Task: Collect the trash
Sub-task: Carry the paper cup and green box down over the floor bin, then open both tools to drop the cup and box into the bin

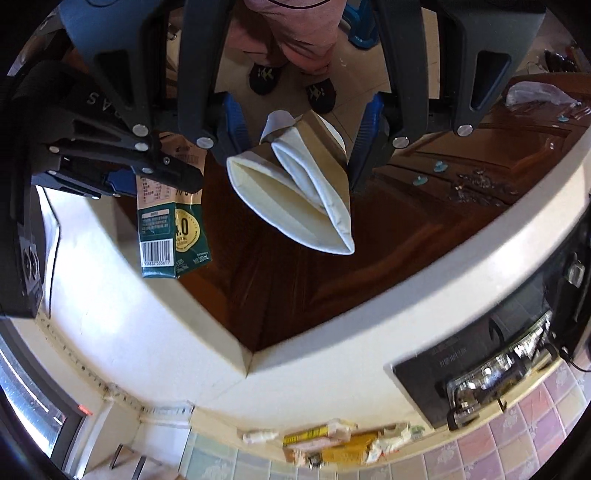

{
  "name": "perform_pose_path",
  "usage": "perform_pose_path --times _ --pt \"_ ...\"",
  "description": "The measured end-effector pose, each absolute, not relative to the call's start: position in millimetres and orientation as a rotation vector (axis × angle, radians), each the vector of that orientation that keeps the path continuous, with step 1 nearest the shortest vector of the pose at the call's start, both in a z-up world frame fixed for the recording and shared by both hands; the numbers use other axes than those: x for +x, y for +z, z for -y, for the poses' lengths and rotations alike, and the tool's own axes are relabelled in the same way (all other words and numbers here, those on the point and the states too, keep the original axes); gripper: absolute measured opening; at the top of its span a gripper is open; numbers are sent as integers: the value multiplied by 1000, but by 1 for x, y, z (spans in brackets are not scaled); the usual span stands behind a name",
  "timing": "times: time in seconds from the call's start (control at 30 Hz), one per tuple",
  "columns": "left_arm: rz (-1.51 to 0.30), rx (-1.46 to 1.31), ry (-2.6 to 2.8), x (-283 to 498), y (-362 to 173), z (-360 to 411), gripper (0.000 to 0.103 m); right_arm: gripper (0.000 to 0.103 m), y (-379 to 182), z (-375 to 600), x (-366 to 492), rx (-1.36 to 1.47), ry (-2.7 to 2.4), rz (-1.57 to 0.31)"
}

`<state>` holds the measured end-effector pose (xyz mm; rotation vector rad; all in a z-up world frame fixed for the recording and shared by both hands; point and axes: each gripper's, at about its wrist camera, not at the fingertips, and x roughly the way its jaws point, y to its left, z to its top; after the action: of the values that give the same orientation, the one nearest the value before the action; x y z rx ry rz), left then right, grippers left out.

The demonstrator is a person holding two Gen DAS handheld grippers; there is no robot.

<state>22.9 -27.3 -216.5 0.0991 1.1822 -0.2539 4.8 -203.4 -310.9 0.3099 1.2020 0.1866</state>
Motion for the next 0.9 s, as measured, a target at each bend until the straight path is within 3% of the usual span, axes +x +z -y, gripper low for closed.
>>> perform_pose_path --times 0.47,0.9 --pt "-1308 100 -314 57 -386 28 48 38 -493 221 8 340 116 -1326" --pt "-1366 86 -324 103 -500 20 48 38 -607 225 38 334 58 -1349"
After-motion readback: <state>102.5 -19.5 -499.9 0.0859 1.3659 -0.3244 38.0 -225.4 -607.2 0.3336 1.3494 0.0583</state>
